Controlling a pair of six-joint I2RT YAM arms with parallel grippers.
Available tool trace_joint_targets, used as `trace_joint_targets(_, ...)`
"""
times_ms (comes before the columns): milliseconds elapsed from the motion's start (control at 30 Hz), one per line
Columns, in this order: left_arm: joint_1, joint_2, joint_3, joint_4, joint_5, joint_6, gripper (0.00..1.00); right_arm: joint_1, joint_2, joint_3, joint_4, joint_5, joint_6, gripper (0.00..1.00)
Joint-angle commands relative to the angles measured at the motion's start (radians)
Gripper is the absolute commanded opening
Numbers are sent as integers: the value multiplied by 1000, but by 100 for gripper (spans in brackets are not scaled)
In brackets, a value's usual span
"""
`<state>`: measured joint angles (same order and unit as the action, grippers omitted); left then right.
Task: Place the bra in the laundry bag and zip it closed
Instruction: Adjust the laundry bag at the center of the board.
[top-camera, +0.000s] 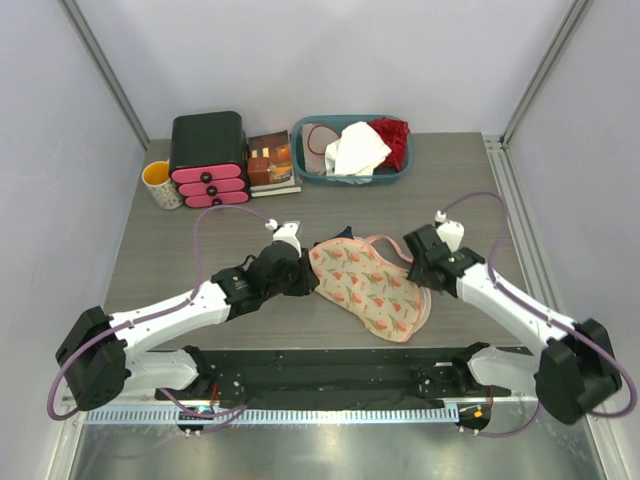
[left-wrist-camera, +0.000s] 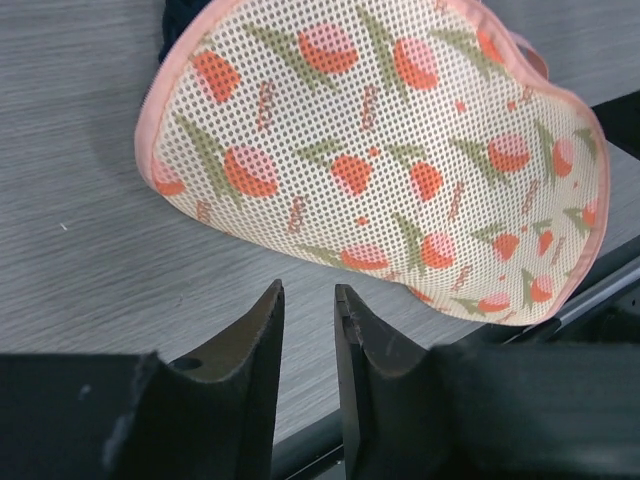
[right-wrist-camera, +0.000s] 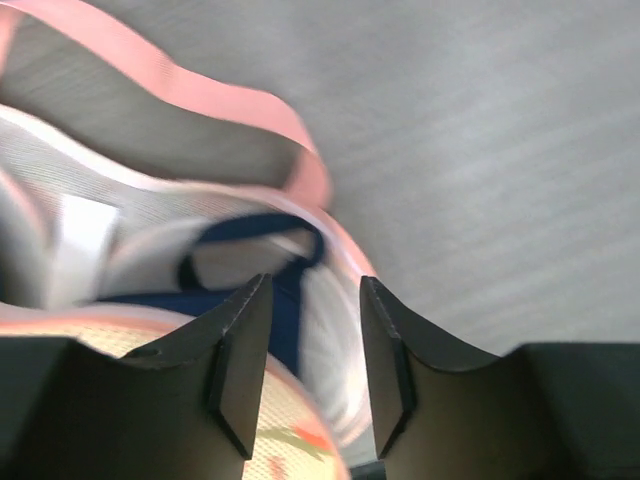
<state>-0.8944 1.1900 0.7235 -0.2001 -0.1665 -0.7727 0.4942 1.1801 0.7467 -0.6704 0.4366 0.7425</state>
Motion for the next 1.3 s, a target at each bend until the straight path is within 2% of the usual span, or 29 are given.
trace_joint_targets(0,-1,-1,-2,31,6,26,28,7,-149,-110,-113,67,207,44)
trace_joint_targets(133,11,-15,4,24,-11,26,29,20,-181,-208,-115,67,290,40)
trace_joint_targets(300,28,-18,14,1,-18,41,30,30,-154,-216,-109,83,336,36)
trace_joint_targets(433,40,-29,-6,1,-5,33,31,30,-105,-271,42,-33,340,33)
trace_joint_targets(600,55,-61,-27,-18,-14,24,33,26,-96,-280,184,-3,318,31)
trace_joint_targets(767,74,-122,-47,-99,-62,18,36,-60,58,-155,282,4,192,31)
trace_joint_targets(867,84,-187,-85,-136,-85,-8,45,-169,179,-60,342,-36,65,31)
trace_joint_targets(933,94,-234,-125,-140,-97,-30,55,-224,270,32,362,-70,-6,31)
trace_joint_targets(1033,110,-260,-164,-133,-91,-40,64,-233,355,165,321,-75,-124,34)
trace_joint_targets(1100,136,-257,-179,-114,-71,-37,67,-233,366,209,290,-75,-166,39)
trace_joint_targets(1133,147,-242,-183,-73,-14,-21,68,-235,366,236,249,-55,-172,41)
trace_joint_targets(1267,193,-173,-191,33,77,18,70,-233,287,211,166,-48,-161,53)
